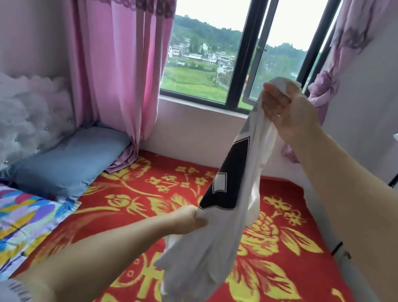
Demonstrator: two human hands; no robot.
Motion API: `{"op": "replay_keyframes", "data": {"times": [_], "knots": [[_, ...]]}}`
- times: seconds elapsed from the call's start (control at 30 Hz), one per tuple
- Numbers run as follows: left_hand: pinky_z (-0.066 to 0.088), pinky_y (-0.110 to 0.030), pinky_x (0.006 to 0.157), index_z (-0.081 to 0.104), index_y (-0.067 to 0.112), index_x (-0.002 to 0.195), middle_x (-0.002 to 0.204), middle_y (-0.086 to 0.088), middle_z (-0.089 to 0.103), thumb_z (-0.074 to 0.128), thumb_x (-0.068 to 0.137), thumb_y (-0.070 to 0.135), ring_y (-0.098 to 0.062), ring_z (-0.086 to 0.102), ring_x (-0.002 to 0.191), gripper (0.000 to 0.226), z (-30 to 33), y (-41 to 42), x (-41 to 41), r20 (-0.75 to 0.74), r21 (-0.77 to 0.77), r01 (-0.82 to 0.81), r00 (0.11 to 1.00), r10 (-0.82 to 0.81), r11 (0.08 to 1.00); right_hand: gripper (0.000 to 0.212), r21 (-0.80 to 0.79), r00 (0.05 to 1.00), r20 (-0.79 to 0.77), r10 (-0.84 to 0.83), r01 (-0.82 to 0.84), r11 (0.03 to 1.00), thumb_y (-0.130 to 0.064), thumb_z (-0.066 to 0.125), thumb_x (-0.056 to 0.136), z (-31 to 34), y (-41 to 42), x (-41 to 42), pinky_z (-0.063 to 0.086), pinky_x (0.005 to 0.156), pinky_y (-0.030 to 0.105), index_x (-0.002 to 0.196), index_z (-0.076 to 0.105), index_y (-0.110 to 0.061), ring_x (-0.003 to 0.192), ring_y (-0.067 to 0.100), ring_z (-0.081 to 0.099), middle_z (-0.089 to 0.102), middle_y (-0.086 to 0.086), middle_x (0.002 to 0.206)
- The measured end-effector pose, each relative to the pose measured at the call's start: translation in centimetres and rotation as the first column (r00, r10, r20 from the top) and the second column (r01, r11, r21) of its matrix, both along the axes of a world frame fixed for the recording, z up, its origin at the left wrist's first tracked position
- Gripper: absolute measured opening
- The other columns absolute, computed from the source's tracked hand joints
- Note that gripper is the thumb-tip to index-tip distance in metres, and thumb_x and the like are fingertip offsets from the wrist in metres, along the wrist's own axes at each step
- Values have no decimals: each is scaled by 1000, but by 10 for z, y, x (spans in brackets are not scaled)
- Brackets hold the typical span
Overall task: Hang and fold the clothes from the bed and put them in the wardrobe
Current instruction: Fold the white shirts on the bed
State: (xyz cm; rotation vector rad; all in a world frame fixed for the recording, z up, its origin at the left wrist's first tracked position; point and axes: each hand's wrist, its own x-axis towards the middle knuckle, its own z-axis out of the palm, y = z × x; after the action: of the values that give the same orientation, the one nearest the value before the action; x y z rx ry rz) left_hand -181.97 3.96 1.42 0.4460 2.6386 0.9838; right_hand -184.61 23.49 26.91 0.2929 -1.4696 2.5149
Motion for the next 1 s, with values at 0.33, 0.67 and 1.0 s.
{"op": "replay_keyframes", "data": {"times": [0.33, 0.67, 1.0], "knots": [[35, -27, 54, 55, 14, 53, 50, 8, 48, 65, 88, 29, -7, 37, 52, 39, 128, 33, -14, -345, 220, 136, 937, -53, 966, 98, 850, 909, 374, 182, -415, 326, -31, 75, 82, -109, 16, 30, 34, 112, 35, 154, 10, -19, 131, 16, 45, 50, -2, 141], [46, -31, 96, 34, 22, 142, 123, 7, 56, 63, 73, 63, -9, 56, 110, 85, 123, -2, -25, 11, 518, 32, 999, -43, 855, 16, 374, 985, 168, 23, -85, 924, -26, 57, 96, -83, 13, 20, 58, 69, 28, 99, 67, -14, 74, 14, 69, 73, 4, 88], [51, -23, 55, 64, 6, 89, 79, -6, 63, 60, 92, 26, -13, 60, 62, 20, 103, -39, -35, 92, 756, -134, 991, 98, 641, 23, 881, 908, 110, -403, 99, 463, -9, 50, 89, -114, 92, -4, 46, 63, 24, 95, 71, -2, 72, 18, 60, 68, 7, 82]]}}
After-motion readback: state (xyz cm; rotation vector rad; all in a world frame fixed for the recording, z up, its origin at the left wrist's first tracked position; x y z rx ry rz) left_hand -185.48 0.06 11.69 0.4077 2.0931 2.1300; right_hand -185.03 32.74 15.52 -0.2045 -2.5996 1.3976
